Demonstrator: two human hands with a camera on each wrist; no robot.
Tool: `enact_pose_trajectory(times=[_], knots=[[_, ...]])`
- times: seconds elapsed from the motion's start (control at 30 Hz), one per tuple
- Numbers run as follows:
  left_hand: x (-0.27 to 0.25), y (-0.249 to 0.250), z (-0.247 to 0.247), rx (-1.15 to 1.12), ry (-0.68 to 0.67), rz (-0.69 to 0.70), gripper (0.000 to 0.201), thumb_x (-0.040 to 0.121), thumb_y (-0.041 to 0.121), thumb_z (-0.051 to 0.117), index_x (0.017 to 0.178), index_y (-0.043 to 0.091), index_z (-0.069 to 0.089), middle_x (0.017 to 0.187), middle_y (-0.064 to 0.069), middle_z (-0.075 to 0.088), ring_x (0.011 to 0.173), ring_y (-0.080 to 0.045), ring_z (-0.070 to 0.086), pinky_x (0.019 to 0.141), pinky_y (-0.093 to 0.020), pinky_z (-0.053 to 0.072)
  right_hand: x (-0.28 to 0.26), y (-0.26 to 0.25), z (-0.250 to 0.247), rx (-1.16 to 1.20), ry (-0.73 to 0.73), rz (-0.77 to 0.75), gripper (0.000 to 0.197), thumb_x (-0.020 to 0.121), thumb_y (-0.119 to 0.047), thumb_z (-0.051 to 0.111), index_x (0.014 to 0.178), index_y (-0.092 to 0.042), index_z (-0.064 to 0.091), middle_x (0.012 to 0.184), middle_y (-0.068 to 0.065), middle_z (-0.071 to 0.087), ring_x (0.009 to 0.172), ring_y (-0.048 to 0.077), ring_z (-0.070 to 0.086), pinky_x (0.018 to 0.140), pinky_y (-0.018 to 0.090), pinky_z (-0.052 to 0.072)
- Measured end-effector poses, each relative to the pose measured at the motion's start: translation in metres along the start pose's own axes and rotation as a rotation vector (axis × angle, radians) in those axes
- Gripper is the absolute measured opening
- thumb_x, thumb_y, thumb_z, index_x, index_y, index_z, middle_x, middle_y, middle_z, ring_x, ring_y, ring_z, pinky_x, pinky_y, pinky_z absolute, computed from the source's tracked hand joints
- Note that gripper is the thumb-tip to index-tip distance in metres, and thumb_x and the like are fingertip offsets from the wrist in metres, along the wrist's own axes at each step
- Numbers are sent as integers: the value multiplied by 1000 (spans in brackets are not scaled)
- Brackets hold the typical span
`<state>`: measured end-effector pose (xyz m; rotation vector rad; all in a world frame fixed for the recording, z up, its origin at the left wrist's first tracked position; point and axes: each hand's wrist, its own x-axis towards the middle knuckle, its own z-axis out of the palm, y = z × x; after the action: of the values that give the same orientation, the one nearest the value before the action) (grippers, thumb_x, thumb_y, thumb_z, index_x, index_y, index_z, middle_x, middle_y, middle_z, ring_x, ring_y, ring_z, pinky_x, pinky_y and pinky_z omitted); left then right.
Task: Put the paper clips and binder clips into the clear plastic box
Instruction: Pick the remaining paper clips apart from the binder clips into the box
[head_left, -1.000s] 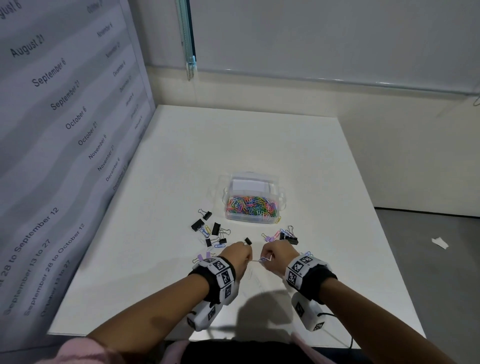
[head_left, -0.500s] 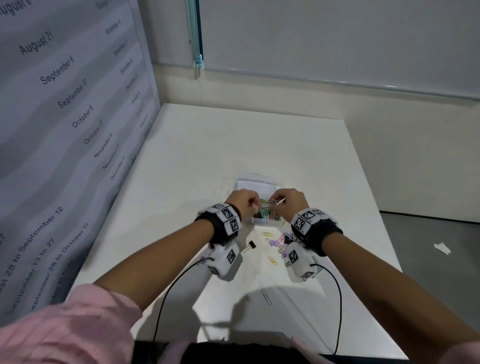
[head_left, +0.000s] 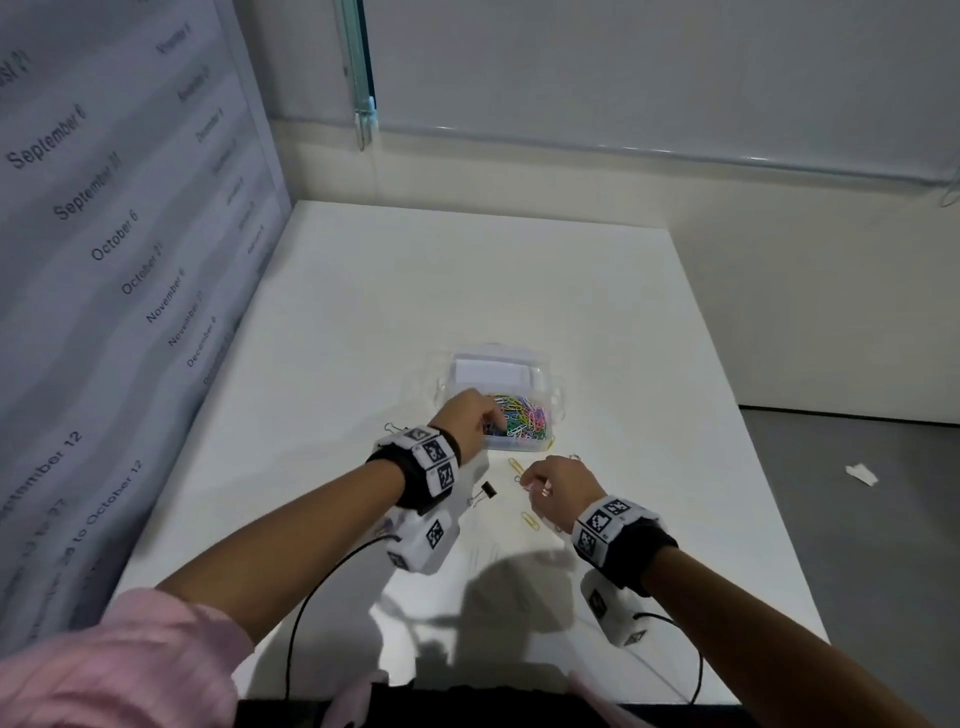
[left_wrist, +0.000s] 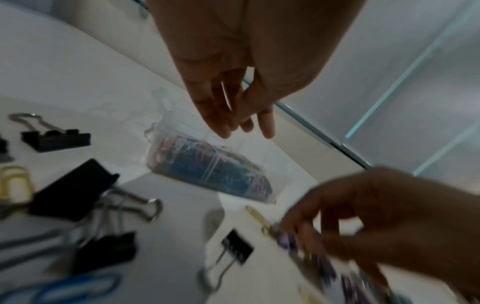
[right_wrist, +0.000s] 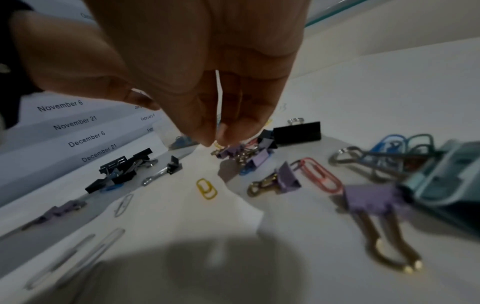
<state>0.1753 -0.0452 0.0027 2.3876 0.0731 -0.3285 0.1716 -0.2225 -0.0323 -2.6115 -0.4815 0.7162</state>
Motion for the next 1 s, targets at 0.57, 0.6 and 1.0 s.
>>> enact_pose_trajectory(times=[0.57, 0.6, 1.0], knots=[[-76, -57, 59, 250, -327, 84, 60, 79, 25, 69, 132, 13, 45, 127, -11, 41, 118, -24, 43, 100, -28, 36, -21, 9, 25, -99, -216, -170, 40, 86, -18, 45, 122, -27, 59, 127, -1, 61, 120, 19, 53, 103, 29, 41], [-77, -57, 63, 246, -311, 91, 64, 77, 27, 70, 134, 13, 43, 128, -10, 40, 120, -23, 42, 101, -28, 34, -25, 11, 25, -98, -222, -159, 39, 85, -21, 45, 120, -27, 61, 121, 2, 63, 115, 21, 54, 100, 29, 41], [-92, -51, 78, 218, -332, 124, 75, 65, 31, 82, 128, 16, 46, 131, -4, 39, 123, -20, 36, 101, -24, 31, -39, 9, 40, -75, -216, -216, 49, 76, -29, 70, 120, -14, 55, 109, 6, 52, 104, 21, 49, 79, 20, 30]])
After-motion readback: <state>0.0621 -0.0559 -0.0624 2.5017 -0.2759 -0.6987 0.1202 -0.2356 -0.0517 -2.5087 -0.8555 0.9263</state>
